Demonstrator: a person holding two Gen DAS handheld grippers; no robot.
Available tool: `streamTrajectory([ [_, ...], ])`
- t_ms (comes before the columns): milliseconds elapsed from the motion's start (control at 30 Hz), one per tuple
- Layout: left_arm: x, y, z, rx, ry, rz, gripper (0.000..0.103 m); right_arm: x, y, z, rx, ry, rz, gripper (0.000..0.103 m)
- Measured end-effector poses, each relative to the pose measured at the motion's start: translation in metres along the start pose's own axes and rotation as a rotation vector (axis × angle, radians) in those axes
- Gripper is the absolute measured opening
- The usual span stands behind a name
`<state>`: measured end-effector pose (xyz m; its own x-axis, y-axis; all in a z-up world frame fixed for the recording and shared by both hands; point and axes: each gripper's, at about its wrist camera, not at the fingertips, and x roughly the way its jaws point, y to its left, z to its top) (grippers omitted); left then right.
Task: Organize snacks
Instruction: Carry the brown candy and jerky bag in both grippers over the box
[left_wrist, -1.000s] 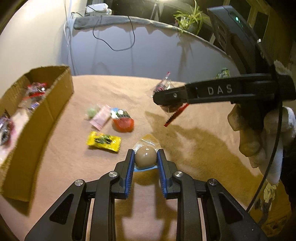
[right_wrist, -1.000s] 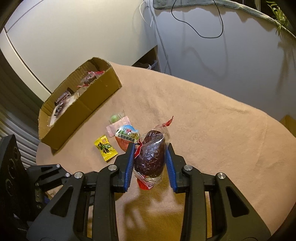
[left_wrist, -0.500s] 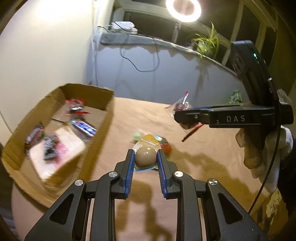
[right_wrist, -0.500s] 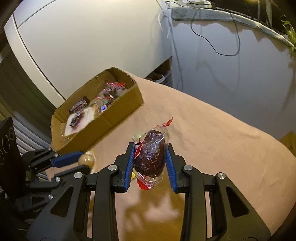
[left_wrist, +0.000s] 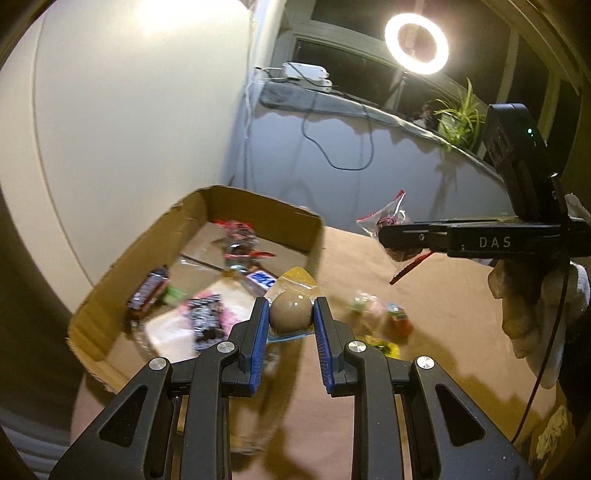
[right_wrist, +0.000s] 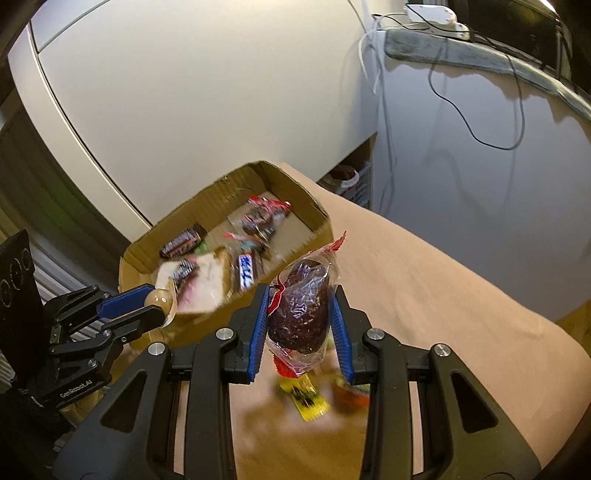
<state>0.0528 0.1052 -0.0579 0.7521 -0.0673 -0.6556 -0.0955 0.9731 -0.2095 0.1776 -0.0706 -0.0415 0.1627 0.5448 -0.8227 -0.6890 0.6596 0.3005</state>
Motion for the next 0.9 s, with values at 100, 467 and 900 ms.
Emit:
streamTrajectory([
  [100, 0.002, 0.010, 0.000, -0.011, 0.002, 0.014, 0.023, 0.010, 0.007, 0.011, -0.010, 0.003, 0.015, 0.033],
  [467, 0.006, 0.037, 0.003, -0.040, 0.008, 0.043, 0.023, 0.051, 0.029, 0.039, -0.032, 0.033, 0.047, 0.033],
  [900, 0.017, 0.047, 0.006, -0.055, 0.029, 0.049, 0.023, 0.082, 0.031, 0.047, -0.034, 0.081, 0.047, 0.034],
])
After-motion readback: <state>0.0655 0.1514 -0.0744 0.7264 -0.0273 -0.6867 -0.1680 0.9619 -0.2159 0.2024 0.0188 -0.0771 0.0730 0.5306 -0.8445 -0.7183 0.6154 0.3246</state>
